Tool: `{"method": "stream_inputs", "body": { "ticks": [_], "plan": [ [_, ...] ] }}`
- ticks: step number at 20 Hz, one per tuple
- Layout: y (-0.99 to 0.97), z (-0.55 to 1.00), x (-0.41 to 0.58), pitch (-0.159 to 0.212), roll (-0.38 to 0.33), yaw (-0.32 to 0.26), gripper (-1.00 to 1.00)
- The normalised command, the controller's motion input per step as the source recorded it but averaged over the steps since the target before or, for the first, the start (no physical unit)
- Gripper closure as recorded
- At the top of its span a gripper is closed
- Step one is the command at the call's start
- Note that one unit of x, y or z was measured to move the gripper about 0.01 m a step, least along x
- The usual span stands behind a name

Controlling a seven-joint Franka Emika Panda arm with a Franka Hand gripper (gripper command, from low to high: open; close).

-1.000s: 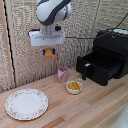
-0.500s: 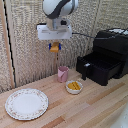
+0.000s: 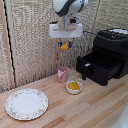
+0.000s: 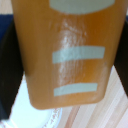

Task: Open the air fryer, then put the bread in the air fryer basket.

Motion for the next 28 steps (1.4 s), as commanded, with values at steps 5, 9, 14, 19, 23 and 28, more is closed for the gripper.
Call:
{"method": "stream_inputs", "body": {
  "ticks": [5,9,14,19,23,28],
  "plan": [
    [-0.67,-0.02,-0.069,0.006,0.000,-0.208,1.00],
    [-0.78,-0.14,0.000,-0.002,0.000,-0.172,1.00],
    [-0.86,-0.20,0.000,-0.023,0.000,-0.138,1.00],
    [-0.95,-0.15,0.018,-0.044,0.000,-0.088,1.00],
    [-1.00,-0.04,0.131,-0.052,0.006,-0.024,1.00],
    [-0.98,-0.03,0.125,-0.067,0.067,0.012,1.00]
  ]
}}
